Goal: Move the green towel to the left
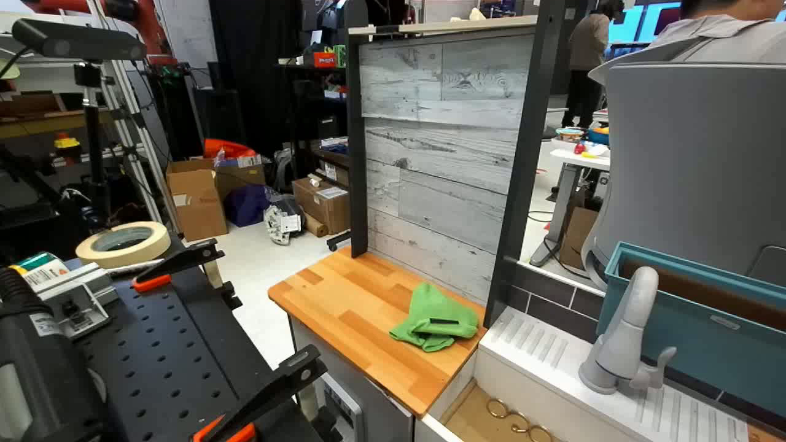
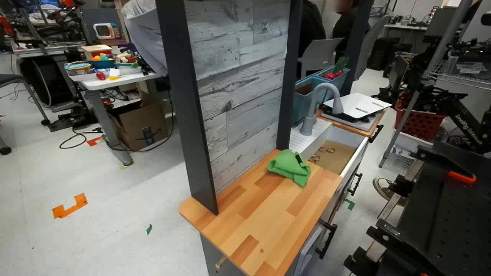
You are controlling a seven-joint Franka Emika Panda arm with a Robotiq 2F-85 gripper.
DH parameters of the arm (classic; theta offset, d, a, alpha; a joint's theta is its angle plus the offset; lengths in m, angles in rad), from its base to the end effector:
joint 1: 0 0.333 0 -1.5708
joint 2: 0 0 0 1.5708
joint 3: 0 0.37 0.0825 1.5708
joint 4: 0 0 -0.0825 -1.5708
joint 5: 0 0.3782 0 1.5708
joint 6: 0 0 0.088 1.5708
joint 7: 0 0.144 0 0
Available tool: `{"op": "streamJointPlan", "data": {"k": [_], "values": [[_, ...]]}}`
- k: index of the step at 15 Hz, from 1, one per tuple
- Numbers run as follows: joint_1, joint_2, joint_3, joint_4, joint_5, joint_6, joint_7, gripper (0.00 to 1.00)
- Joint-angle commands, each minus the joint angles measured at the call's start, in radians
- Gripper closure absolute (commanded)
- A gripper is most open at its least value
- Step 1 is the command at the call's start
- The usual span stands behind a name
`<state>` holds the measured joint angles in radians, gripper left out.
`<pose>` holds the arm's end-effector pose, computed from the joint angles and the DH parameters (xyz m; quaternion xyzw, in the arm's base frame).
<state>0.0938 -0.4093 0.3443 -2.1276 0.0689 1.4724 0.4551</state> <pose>0.3227 0.1858 0.5591 0.9901 -0.0317 -0.1070 0.0851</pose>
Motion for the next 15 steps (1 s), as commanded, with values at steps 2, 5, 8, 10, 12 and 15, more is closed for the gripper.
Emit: {"op": "streamJointPlan", "data": {"k": [2,5,8,10,12,15], "values": [[0.014,0.018,-0.02,0.001,-0.009,0.001,0.008,0.0],[-0.007,0.053,-0.053,-0.027,-0.013,0.077,-0.005,0.0],[-0.04,0.119,-0.108,-0.083,-0.016,0.261,-0.006,0.0],[-0.06,0.183,-0.153,-0.118,-0.005,0.393,-0.02,0.0],[-0.078,0.259,-0.196,-0.14,0.004,0.525,-0.023,0.0],[-0.098,0.387,-0.259,-0.175,0.039,0.785,-0.039,0.0]]}}
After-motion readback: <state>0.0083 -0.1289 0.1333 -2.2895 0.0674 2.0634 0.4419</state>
